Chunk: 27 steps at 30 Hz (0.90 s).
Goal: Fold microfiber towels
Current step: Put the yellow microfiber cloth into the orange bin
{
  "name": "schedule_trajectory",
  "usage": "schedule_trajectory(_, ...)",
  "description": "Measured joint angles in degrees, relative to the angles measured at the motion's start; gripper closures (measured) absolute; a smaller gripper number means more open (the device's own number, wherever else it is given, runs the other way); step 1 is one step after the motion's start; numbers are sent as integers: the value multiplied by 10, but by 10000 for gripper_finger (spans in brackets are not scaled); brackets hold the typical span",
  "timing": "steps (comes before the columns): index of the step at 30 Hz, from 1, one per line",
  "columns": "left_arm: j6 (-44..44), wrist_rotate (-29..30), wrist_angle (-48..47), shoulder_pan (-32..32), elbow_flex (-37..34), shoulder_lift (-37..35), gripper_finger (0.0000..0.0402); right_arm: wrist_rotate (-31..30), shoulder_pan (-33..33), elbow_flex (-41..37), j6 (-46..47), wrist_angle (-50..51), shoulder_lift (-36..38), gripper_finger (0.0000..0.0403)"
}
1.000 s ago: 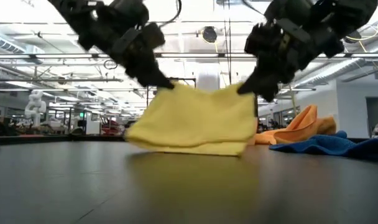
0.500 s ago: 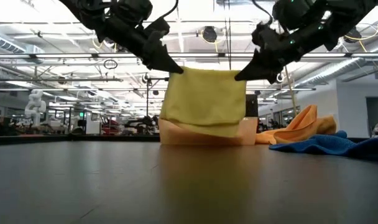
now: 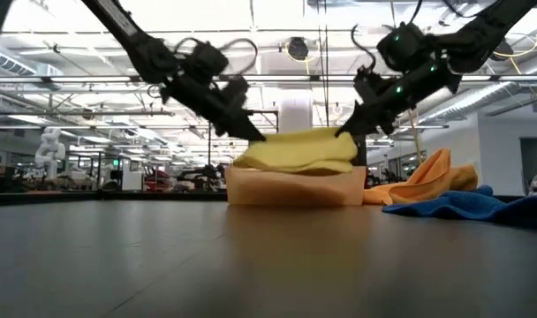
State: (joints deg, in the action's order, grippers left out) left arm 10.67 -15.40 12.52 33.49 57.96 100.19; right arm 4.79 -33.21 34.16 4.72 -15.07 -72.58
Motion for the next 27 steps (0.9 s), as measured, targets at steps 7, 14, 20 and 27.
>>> schedule_trajectory(7,15,53,-2,12,59,74,385,0,-44,3,-26,-52,-74,403)
schedule_trajectory(14,17,80,-8,25,82,96,387,-1,-66,27,-43,-77,-142,393)
schedule_trajectory(20,26,93,-5,27,82,95,378,-5,-78,27,-39,-83,-151,348)
schedule_trajectory(27,12,90,-6,27,82,91,265,-4,-78,27,-32,-65,-96,273)
